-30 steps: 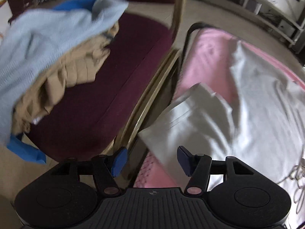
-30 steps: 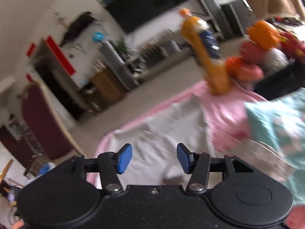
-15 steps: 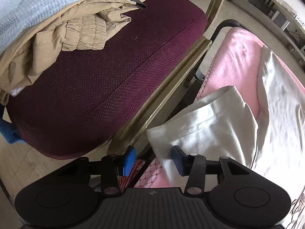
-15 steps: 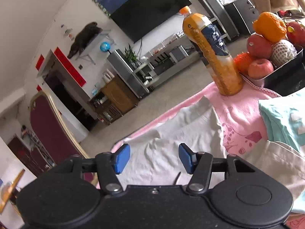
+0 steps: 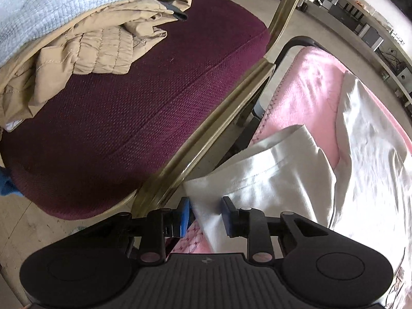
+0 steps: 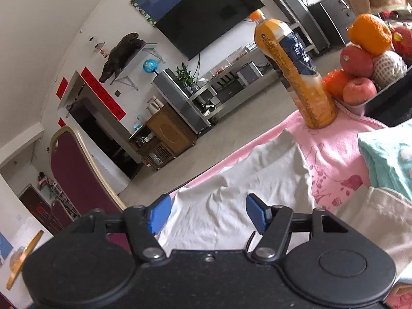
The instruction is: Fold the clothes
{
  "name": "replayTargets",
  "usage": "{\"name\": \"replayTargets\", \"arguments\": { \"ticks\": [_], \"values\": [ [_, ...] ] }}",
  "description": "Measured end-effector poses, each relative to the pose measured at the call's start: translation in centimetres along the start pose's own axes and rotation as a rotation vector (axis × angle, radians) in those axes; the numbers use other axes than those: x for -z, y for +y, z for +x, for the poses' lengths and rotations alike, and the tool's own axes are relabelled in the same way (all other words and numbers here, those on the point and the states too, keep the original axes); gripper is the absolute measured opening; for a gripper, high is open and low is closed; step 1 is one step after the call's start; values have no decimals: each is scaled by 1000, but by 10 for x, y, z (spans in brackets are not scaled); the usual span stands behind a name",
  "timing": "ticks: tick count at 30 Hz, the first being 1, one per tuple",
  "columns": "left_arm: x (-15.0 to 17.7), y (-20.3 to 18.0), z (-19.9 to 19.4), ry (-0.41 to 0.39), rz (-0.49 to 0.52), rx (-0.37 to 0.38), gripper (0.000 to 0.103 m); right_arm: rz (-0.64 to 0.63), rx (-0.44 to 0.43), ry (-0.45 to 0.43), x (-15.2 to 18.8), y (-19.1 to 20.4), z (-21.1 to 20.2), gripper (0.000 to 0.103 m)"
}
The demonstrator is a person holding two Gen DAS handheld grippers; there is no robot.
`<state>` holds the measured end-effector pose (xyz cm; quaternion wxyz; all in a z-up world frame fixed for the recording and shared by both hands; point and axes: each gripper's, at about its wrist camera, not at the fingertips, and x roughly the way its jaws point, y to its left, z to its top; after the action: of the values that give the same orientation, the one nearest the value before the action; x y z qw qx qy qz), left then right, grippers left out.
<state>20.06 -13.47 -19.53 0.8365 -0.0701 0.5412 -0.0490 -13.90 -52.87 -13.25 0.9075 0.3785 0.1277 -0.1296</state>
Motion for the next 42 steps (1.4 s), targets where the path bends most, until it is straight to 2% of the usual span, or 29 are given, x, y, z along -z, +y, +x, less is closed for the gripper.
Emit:
{"name": "replayTargets", "arguments": {
  "ticks": [3, 7, 10, 12, 15, 18, 19, 21, 22, 23, 25, 26, 30, 32, 33, 36, 39, 42],
  "values": [
    [4, -6, -7, -59, 33, -27, 1, -2, 7, 2, 0, -1, 0, 63],
    [12, -14, -23, -172, 94, -99, 1, -5, 17, 4, 1, -1, 0, 64],
    [26, -19, -51, -312, 109, -141, 1, -3, 32, 5, 1, -3, 1, 64],
    [36, -23, -61, -363, 121, -178, 1, 3, 39, 4, 0, -4, 1, 64],
    [43, -29, -48, -331, 184, -260, 1, 7, 43, 12, -1, -6, 2, 64],
    [48, -31, -40, -275, 213, -293, 4, -11, 59, 19, -2, -5, 1, 64],
    [51, -32, -39, -263, 218, -300, 9, -22, 69, 18, -3, -4, -1, 64],
    [56, -36, -47, -280, 231, -308, 11, -54, 96, 17, -6, -4, -11, 65],
    [59, -39, -54, -300, 242, -295, 15, -73, 114, 18, -8, -3, -18, 66],
    [66, -41, -64, -322, 261, -245, 17, -90, 127, 13, -10, -4, -26, 67],
    [79, -47, -84, -364, 299, -144, 40, -115, 140, -7, -12, -8, -43, 69],
    [86, -51, -90, -372, 325, -101, 41, -119, 142, -21, -13, -10, -51, 69],
    [115, -77, -75, -285, 501, 5, 43, -42, 145, 2, -11, -25, -58, 68],
    [130, -90, -66, -238, 586, 48, 43, -28, 154, 67, -6, -29, -47, 61],
    [134, -95, -59, -213, 612, 45, 43, -44, 164, 118, -1, -27, -38, 50],
    [135, -95, -48, -159, 617, 78, 42, -206, 202, 257, 22, -7, -10, 38],
    [131, -93, -43, -158, 604, 93, 42, -352, 141, 372, 49, 15, 11, 37],
    [136, -97, -35, -145, 621, 51, 43, -482, 143, 482, 80, 31, 36, 36]
  ]
}}
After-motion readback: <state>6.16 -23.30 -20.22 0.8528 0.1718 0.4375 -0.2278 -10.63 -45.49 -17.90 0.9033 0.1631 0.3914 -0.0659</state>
